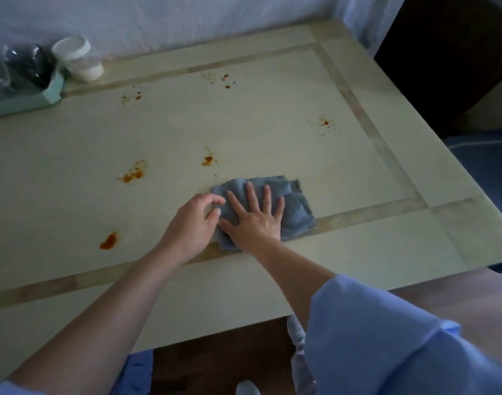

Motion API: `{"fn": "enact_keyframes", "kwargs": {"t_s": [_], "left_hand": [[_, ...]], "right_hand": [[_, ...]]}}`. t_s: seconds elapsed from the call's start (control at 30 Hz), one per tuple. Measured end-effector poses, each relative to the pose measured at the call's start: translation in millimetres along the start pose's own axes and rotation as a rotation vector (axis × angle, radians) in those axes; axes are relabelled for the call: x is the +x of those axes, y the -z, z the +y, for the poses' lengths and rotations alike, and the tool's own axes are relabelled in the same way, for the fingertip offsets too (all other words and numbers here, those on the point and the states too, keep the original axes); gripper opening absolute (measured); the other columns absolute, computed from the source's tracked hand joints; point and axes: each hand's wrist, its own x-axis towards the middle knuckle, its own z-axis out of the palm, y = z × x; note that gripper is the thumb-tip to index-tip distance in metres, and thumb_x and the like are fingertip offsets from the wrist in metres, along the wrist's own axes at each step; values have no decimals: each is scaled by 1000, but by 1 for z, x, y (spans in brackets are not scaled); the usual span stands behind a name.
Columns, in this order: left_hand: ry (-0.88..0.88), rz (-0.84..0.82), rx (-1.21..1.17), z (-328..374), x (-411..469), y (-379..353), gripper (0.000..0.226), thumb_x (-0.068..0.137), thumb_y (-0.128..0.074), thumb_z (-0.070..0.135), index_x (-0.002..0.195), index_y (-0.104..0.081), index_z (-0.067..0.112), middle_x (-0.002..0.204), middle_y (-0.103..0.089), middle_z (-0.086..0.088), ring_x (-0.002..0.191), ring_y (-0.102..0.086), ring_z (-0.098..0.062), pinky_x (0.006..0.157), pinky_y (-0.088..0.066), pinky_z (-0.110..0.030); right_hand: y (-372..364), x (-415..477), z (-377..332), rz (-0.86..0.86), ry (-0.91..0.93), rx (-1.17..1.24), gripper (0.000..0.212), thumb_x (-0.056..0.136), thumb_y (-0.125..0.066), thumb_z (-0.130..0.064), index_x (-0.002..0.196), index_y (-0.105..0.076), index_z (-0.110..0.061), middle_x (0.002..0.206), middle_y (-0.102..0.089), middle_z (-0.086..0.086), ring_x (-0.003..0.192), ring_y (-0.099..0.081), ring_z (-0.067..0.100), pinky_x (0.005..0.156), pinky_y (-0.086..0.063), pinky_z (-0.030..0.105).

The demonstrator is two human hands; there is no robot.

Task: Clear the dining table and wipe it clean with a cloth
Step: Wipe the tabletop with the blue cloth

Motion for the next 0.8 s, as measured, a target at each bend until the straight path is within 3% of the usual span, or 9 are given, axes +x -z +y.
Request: {"fn": "enact_keyframes", "kwargs": {"t_s": [0.17, 0.43, 0.6, 0.8], "left_hand": [[-29, -56, -12, 33, 29, -25, 26, 92, -50, 11, 115, -61, 11, 125, -60, -7, 118, -54, -21, 92, -33, -17], [-122, -201, -51, 92, 67, -68, 28, 93, -47, 12, 120, -58, 11, 132, -54, -6, 124, -49, -17, 89, -26, -8], [-122, -259, -31, 89, 85, -75, 30, 93, -50, 13, 122, -56, 11, 133, -51, -5, 125, -47, -16, 94, -26, -10], [-94, -245, 89, 88, 134, -84, 38, 85, -62, 17, 122, -56, 9, 136, -45, -9, 129, -43, -23, 111, -32, -31]], "right_hand": [[22, 12, 62, 37, -20, 37, 66, 87, -19, -73, 146, -1, -49, 159, 15, -12, 145, 20, 26, 114, 15, 53], [64, -3, 227, 114, -392, 56, 68, 85, -17, -75, 146, 3, -50, 159, 15, -9, 146, 17, 26, 115, 11, 55], [66, 11, 223, 135, -464, 77, 68, 85, -14, -74, 145, 7, -49, 159, 17, -9, 145, 20, 27, 113, 13, 58], [78, 62, 214, 139, -370, 10, 69, 84, -12, -76, 145, 9, -50, 158, 19, -9, 145, 21, 28, 113, 13, 58]]}}
